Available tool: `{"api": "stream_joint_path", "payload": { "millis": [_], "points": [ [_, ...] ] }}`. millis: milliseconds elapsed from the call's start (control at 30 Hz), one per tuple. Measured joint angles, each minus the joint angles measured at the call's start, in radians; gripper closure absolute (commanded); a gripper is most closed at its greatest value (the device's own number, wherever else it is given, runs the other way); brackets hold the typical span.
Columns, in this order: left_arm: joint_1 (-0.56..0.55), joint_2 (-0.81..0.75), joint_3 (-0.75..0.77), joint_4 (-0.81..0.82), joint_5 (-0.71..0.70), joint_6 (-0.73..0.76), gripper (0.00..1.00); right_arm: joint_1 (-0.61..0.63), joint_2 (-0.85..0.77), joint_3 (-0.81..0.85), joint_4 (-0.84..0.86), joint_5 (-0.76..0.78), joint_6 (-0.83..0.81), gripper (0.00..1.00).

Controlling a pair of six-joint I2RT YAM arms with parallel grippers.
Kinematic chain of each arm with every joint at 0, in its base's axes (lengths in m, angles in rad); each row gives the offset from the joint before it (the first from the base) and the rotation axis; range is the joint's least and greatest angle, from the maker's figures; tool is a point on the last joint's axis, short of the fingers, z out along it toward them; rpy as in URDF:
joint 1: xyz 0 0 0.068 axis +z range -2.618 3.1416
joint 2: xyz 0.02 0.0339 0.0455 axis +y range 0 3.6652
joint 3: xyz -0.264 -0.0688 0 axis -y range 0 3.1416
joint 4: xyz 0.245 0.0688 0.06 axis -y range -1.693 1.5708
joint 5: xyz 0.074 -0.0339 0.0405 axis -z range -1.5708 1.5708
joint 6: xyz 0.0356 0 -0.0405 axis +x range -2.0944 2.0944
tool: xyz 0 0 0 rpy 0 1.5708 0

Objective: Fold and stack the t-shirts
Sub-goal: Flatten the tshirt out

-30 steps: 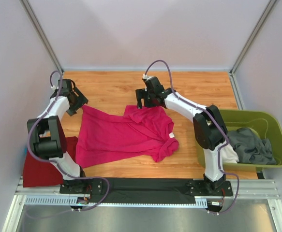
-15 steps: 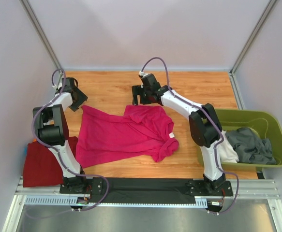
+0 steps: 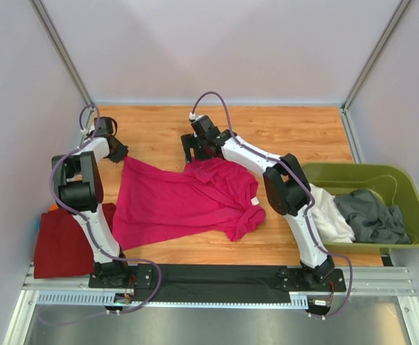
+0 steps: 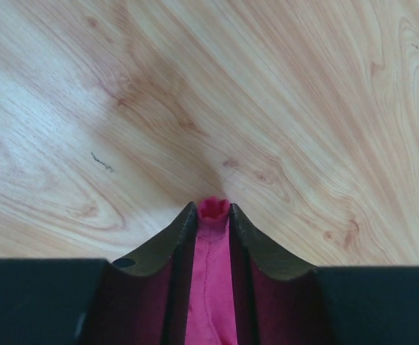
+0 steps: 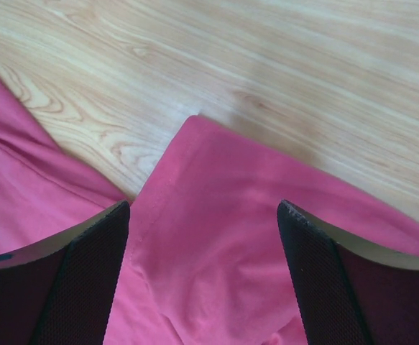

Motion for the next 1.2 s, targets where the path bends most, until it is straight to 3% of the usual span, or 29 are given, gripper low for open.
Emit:
{"api": "stream_joint_path", "payload": {
  "millis": [233, 300, 400, 567, 900, 933, 1033, 1067, 1133, 1200],
  "points": [
    [0.000, 0.023, 0.014, -0.012, 0.004, -0.004, 0.68, 0.018, 0.043, 0.049, -0.016, 0.013, 0.002, 0.20],
    [0.000, 0.023, 0.019, -0.018, 0.003, -0.006, 0.84, 0.022, 0.081, 0.084, -0.019, 0.026, 0.005, 0.21],
    [0.000, 0.024, 0.020, -0.024, 0.004, -0.007, 1.00, 0.027, 0.124, 0.107, -0.028, 0.053, 0.010, 0.22],
    [0.000, 0.024, 0.020, -0.024, 0.006, -0.004, 1.00, 0.034, 0.158, 0.154, -0.047, 0.110, 0.013, 0.24],
    [0.000, 0.021, 0.019, -0.023, 0.012, 0.006, 1.00, 0.034, 0.180, 0.177, -0.046, 0.153, 0.044, 0.42],
    [0.000, 0.019, 0.019, -0.023, 0.012, 0.008, 1.00, 0.034, 0.187, 0.186, -0.045, 0.154, 0.047, 0.45],
    [0.000, 0.006, 0.017, -0.023, 0.009, 0.017, 1.00, 0.036, 0.207, 0.212, -0.039, 0.159, 0.056, 0.67],
    [0.000, 0.002, 0.015, -0.023, 0.006, 0.018, 1.00, 0.037, 0.210, 0.214, -0.032, 0.161, 0.059, 0.84],
    [0.000, -0.010, 0.004, -0.019, 0.000, 0.018, 1.00, 0.037, 0.211, 0.213, -0.028, 0.161, 0.054, 1.00],
    [0.000, -0.028, -0.022, -0.011, 0.000, 0.016, 1.00, 0.037, 0.212, 0.211, -0.023, 0.161, 0.056, 1.00]
  ]
}}
